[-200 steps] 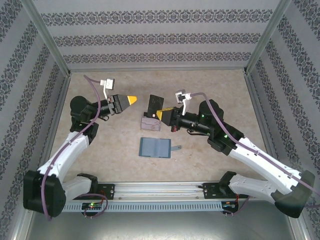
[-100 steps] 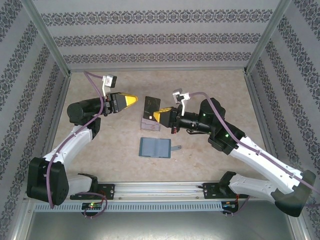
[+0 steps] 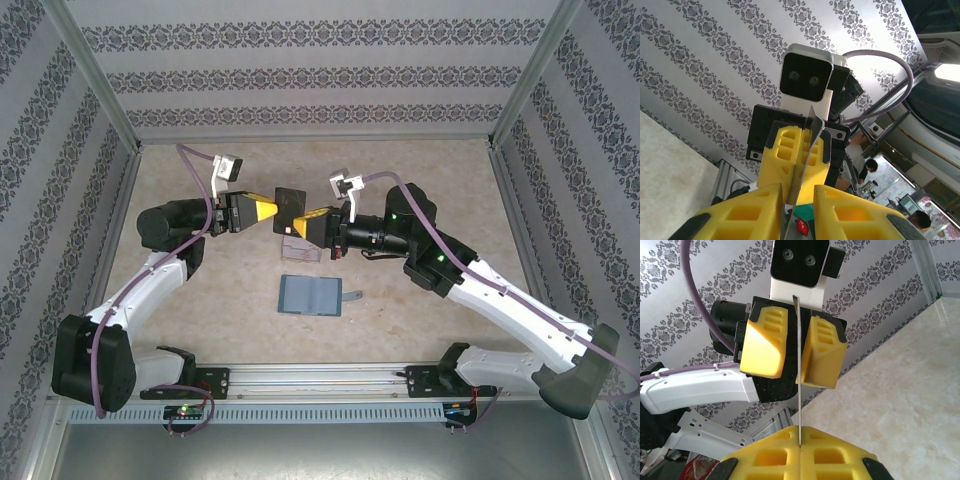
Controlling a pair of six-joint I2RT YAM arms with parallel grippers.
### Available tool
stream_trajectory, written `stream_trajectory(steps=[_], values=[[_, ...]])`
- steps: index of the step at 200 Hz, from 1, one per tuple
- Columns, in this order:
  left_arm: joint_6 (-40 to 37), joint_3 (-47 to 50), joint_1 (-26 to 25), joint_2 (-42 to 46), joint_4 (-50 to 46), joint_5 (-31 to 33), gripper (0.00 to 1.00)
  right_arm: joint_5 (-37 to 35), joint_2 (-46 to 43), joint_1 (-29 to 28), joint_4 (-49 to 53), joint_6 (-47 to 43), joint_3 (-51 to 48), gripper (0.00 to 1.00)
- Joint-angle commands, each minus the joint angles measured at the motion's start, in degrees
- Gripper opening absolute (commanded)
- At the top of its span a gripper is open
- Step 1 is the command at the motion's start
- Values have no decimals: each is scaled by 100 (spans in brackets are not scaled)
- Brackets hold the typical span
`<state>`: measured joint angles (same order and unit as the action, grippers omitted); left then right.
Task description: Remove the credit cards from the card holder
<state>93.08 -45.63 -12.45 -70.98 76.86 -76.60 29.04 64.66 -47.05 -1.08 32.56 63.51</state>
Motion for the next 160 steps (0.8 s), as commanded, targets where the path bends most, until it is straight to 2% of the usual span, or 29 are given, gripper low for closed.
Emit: stream_trajectory(steps=[1,45,53,80,95,108,120,127,143,151,160], values=[[-84,1,-84,130,488,-148,20,120,23,-85,-144,-93,219,5],[-218,29,-118,197,488,-215,0,67,31,-99,-71,-93,211,6],[-250,32,-117,201,482,-223,0,21,8,-94,-52,-92,181,8],[-487,57,-113,197,306,-340,0,-460,-198,-85,234,-182,13,30],[-1090,63,-118,221,-436,-474,0,-937,-394,-44,544,-296,-85,37],[-1943,41,-122,317,-1489,-500,0,-1366,-584,46,819,-358,-155,41],[-3115,-68,-117,477,-3028,-440,0,-1678,-746,200,1016,-303,-245,42],[-4024,-224,-122,582,-4355,-358,0,-1771,-829,355,1082,-227,-310,42],[-6917,-1009,-195,694,-8221,241,0,-1745,-1032,727,1060,-26,-535,42],[-7967,-1417,-268,611,-9490,600,0,-1731,-1123,908,1056,53,-634,41],[-8632,-1776,-295,439,-10359,852,0,-1715,-1206,1082,1074,117,-713,41]])
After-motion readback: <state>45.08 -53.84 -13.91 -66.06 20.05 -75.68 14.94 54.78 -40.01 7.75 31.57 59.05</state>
